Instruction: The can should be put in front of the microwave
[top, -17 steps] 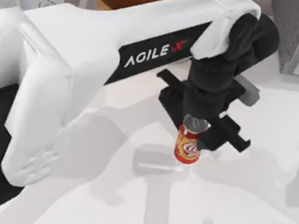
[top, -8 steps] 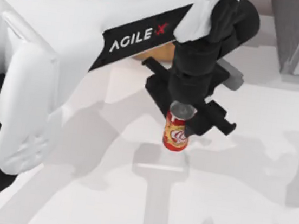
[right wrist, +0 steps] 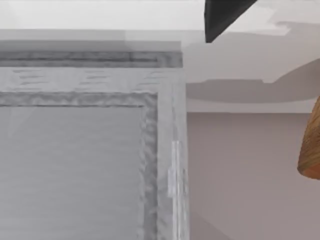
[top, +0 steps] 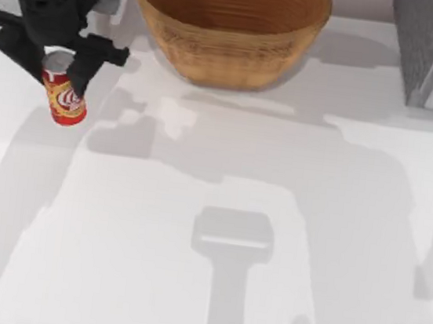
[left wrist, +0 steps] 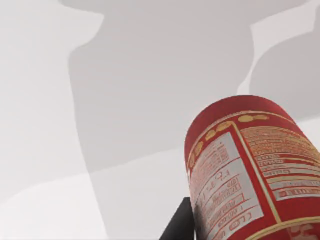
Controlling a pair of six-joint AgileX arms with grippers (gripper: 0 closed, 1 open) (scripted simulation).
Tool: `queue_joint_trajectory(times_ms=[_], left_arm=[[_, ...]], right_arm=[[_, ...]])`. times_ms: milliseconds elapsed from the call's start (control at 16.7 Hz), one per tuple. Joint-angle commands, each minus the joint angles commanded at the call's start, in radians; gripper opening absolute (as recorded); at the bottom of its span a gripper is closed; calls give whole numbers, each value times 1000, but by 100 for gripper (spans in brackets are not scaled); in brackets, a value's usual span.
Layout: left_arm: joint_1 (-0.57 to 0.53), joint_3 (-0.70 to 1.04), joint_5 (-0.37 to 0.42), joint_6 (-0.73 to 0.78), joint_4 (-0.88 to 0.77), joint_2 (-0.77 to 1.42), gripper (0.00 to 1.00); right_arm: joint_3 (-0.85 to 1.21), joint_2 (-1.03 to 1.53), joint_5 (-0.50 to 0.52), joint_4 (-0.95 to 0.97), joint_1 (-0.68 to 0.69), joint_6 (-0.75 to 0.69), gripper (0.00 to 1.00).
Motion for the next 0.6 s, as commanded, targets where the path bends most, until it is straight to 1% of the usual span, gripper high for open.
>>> queue_joint_trajectory(times_ms=[180, 300, 420, 600], left_arm=[[209, -62, -1, 46, 21, -41, 0], [296, -94, -2, 69, 32, -62, 0], [340, -112, -2, 82, 38, -74, 0], [346, -114, -2, 84, 39, -76, 0]], right_arm=[[0, 0, 0, 0, 0, 0, 100], [0, 0, 0, 0, 0, 0, 100], [0, 0, 0, 0, 0, 0, 100], [0, 0, 0, 0, 0, 0, 100]])
